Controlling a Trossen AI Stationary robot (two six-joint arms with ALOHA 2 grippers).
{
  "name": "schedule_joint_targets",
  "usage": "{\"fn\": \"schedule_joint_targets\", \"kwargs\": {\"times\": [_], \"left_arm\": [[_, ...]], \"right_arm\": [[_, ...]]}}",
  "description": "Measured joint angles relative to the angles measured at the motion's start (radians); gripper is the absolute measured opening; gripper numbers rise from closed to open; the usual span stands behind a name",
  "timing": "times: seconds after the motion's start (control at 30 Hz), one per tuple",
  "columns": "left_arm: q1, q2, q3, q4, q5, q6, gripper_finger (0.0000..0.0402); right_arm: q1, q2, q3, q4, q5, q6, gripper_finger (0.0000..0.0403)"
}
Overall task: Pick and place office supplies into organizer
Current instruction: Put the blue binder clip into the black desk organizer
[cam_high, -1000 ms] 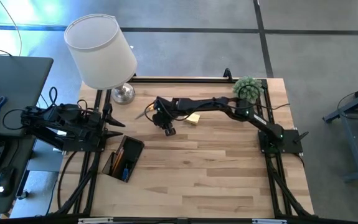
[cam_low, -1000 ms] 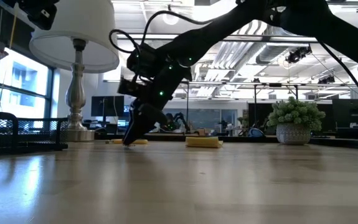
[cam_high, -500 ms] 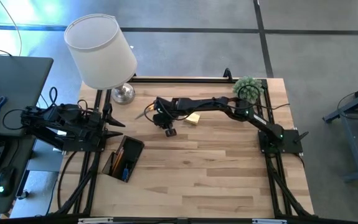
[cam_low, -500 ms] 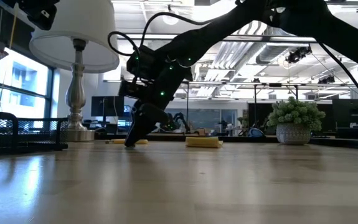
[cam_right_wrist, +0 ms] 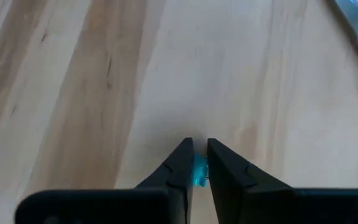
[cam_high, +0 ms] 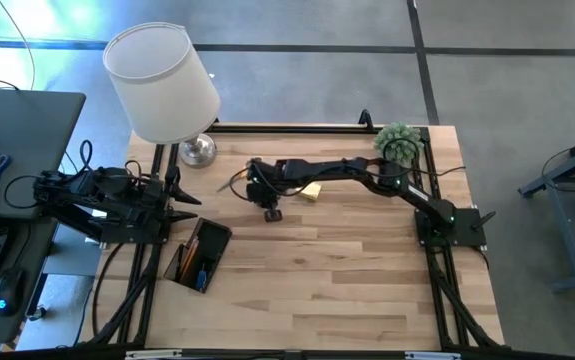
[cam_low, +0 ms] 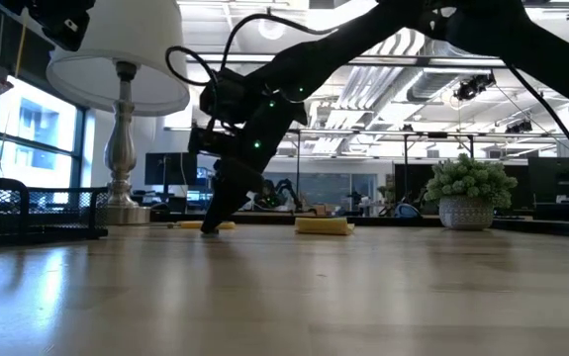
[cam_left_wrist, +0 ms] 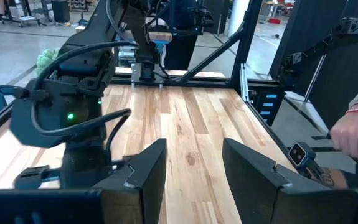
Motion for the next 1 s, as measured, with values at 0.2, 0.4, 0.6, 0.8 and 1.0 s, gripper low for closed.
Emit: {"fn": "schedule_joint_targets", "kwargs": {"times": [0.2, 0.4, 0.6, 0.8, 1.0], "left_arm": [[0.0, 0.0, 0.0, 0.0, 0.002, 0.0, 0.0145], [0.0, 0.0, 0.0, 0.0, 0.004, -0.003, 0.0145], [0.0, 0.0, 0.0, 0.001, 0.004, -0.02, 0.0145], [0.0, 0.0, 0.0, 0.0, 0.004, -0.023, 0.0145], [0.0, 0.0, 0.0, 0.001, 0.004, -0.023, 0.0145]], "right_arm": [[0.026, -0.061, -0.007, -0.011, -0.021, 0.04, 0.0019], [0.051, -0.121, -0.003, 0.044, -0.047, 0.082, 0.0002], [0.083, -0.137, -0.001, -0.06, 0.1, 0.081, 0.0018], [0.059, -0.135, -0.014, -0.302, 0.286, 0.138, 0.0061], [0.024, -0.135, -0.014, -0.431, 0.315, 0.306, 0.0102]]}}
